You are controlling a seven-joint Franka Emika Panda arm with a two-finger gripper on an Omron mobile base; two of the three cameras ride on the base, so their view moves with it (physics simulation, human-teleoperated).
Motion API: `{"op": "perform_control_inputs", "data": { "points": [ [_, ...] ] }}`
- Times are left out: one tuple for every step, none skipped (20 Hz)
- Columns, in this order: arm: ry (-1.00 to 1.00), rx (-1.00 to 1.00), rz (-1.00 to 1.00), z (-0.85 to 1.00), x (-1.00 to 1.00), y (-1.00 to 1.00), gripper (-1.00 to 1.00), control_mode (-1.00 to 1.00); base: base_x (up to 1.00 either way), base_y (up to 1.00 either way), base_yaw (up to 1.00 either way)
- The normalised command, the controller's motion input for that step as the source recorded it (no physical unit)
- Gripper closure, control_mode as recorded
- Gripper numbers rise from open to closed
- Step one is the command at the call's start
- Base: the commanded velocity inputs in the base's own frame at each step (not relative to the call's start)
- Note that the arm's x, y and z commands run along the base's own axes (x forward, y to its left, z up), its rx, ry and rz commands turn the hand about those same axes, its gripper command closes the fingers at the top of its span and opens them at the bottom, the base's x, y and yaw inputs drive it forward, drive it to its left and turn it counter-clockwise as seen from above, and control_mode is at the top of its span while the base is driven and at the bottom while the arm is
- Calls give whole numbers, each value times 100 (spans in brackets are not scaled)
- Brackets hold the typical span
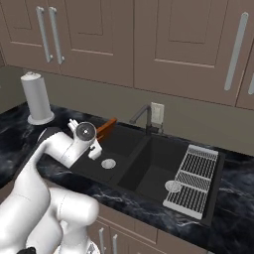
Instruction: Move the cutting board and knife to the sink. Then move spray from the cabinet to the counter.
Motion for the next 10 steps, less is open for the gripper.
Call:
{"op": "perform_control_inputs", "data": {
  "points": [
    [1, 0, 0, -12, 13, 15, 100, -100, 0, 0, 0],
    [0, 0, 0, -12, 14, 14, 100, -100, 0, 0, 0],
    [0, 0, 3, -12, 10, 4, 100, -100, 0, 0, 0],
    [0, 0, 5, -13, 10, 0, 100, -100, 0, 0, 0],
    [0, 0, 7, -16, 10, 0, 100, -100, 0, 0, 0],
    [0, 0, 8, -20, 16, 0, 100, -100, 0, 0, 0],
    [-2, 0, 8, -21, 19, 0, 100, -100, 0, 0, 0],
    [-2, 0, 9, -21, 24, 0, 100, -100, 0, 0, 0],
    [-1, 0, 9, -21, 24, 0, 100, -100, 0, 0, 0],
    [0, 0, 10, -21, 24, 0, 100, -100, 0, 0, 0]
  ]
}}
